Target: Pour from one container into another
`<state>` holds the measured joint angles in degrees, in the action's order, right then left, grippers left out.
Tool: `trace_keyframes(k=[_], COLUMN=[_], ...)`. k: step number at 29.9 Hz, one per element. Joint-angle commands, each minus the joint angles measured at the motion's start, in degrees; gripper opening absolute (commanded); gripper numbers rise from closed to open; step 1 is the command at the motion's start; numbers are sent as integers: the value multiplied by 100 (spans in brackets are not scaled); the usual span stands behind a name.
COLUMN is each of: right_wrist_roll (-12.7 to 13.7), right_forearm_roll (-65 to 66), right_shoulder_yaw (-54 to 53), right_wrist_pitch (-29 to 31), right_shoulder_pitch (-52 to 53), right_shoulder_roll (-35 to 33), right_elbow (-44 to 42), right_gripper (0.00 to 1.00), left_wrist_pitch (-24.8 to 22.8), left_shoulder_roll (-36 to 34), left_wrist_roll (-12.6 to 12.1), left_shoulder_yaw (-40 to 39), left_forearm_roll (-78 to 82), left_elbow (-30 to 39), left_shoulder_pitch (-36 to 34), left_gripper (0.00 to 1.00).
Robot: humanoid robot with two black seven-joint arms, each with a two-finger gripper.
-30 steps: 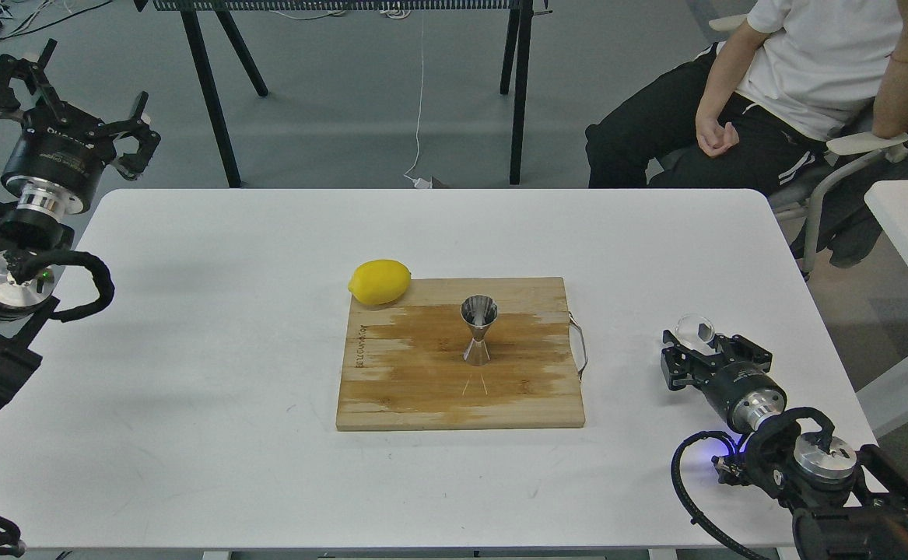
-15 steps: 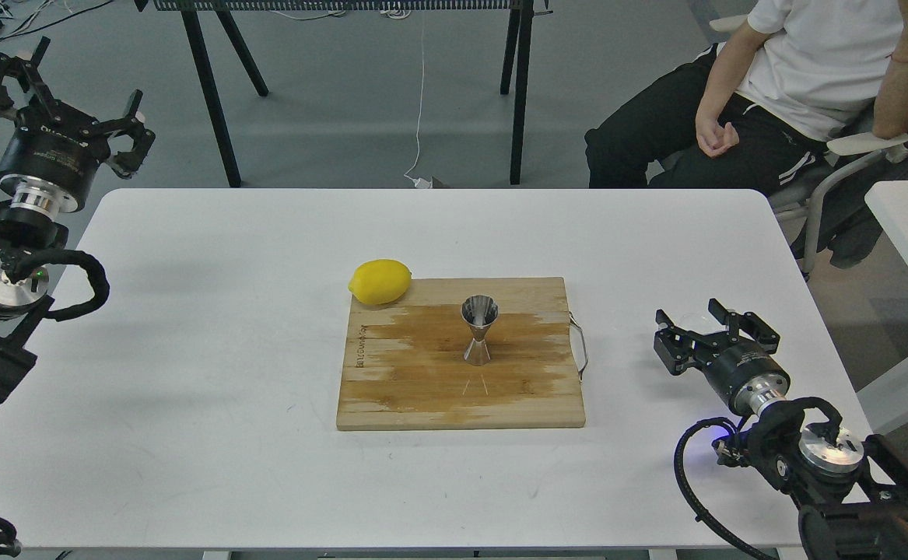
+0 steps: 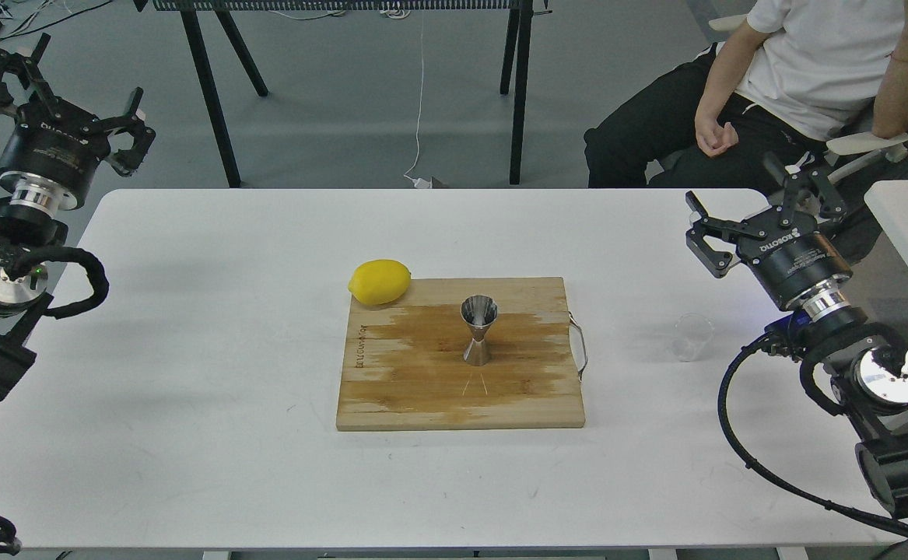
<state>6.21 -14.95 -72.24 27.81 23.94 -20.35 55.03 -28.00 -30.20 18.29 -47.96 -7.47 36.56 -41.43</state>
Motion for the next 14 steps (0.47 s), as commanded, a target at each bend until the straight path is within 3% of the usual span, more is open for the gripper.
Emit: trace_keyframes(k=[1,7,14], right_wrist_roll=[-242,-269,-269], right_forearm_roll=[53,53,45], right_shoulder_yaw=[0,87,87], right_wrist_pitch=[19,19,19], right_shoulder_pitch=[532,1305,1385], right_shoulder_roll=[-4,162,348], right_elbow=[-369,-1090,-1275], right_gripper=[100,100,100], left_wrist_pitch=[0,0,0], left_shoulder_roll=[5,5,40], left_wrist_roll=[17,17,17], left_shoulder_yaw=[-20,-20,-20], left_forearm_roll=[0,-9,0], left_elbow=[0,-9,-9], left_shoulder_pitch=[30,39,48], left_gripper=[100,100,100])
